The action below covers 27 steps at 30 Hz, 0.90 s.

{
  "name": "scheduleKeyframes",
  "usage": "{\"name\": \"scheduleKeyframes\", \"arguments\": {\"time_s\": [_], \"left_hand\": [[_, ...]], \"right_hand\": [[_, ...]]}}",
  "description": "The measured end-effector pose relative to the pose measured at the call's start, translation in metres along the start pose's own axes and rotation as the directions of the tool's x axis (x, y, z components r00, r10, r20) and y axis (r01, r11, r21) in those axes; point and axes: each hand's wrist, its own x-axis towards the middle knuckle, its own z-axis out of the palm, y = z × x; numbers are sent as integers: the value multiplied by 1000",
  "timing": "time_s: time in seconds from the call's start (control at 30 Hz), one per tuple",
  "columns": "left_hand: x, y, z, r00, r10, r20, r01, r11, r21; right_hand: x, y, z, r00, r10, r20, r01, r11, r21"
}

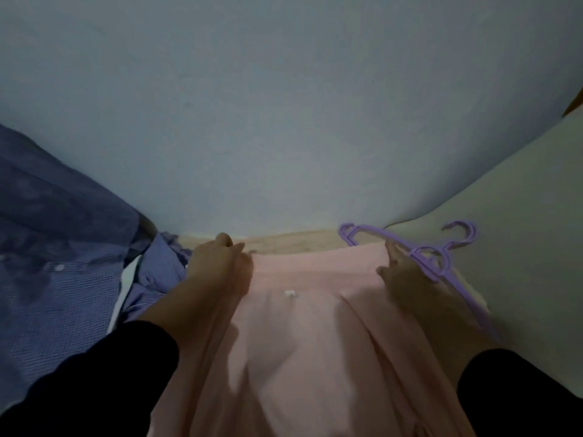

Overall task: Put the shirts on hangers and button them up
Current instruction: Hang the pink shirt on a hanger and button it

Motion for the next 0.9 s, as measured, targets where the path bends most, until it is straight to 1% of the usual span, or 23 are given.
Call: {"name": "scheduleKeyframes", "arguments": {"time_s": [0.07, 0.1, 0.17, 0.23, 0.27, 0.33, 0.4, 0.47, 0.5, 0.53, 0.57, 0.7, 0.83, 0.9], "left_hand": [[9, 8, 12, 1000, -15, 12, 13, 991, 130], [11, 14, 19, 1000, -12, -12, 13, 990, 137], [12, 31, 29, 996, 25, -88, -14, 993, 121], [6, 59, 32, 990, 66, -124, -54, 994, 98], [0, 75, 35, 987, 84, -139, -76, 995, 69], [-15, 108, 43, 977, 131, -168, -135, 991, -16], [-37, 139, 54, 976, 171, -134, -189, 974, -128], [-58, 161, 72, 978, 205, 34, -196, 965, -175], [-66, 167, 81, 971, 208, 122, -185, 967, -173], [-73, 171, 88, 962, 209, 175, -179, 969, -171], [-78, 173, 92, 959, 209, 194, -176, 969, -173], [-84, 173, 101, 959, 203, 197, -167, 968, -188], [-82, 173, 101, 956, 204, 208, -167, 969, -184], [-81, 171, 100, 956, 208, 205, -168, 966, -196]], "right_hand": [[4, 12, 5, 999, 32, 18, -31, 998, -53], [1, 19, 6, 999, 43, 1, -43, 996, -73], [-9, 32, 2, 998, -13, -60, 3, 986, -169], [-21, 47, -3, 989, -76, -131, 32, 951, -309], [-27, 58, -5, 983, -81, -163, 14, 926, -376], [-39, 76, -11, 981, -38, -189, -58, 878, -475], [-56, 81, -18, 973, -43, -226, -95, 820, -564], [-65, 84, -21, 976, -29, -218, -116, 776, -620], [-67, 85, -21, 984, 1, -176, -112, 776, -621], [-68, 86, -22, 988, 8, -151, -101, 780, -617], [-68, 89, -21, 988, -5, -151, -91, 779, -620], [-61, 94, -17, 974, -3, -224, -133, 798, -588], [-60, 88, -14, 966, -11, -258, -142, 812, -566], [-60, 86, -13, 954, -12, -298, -151, 843, -516]]}}
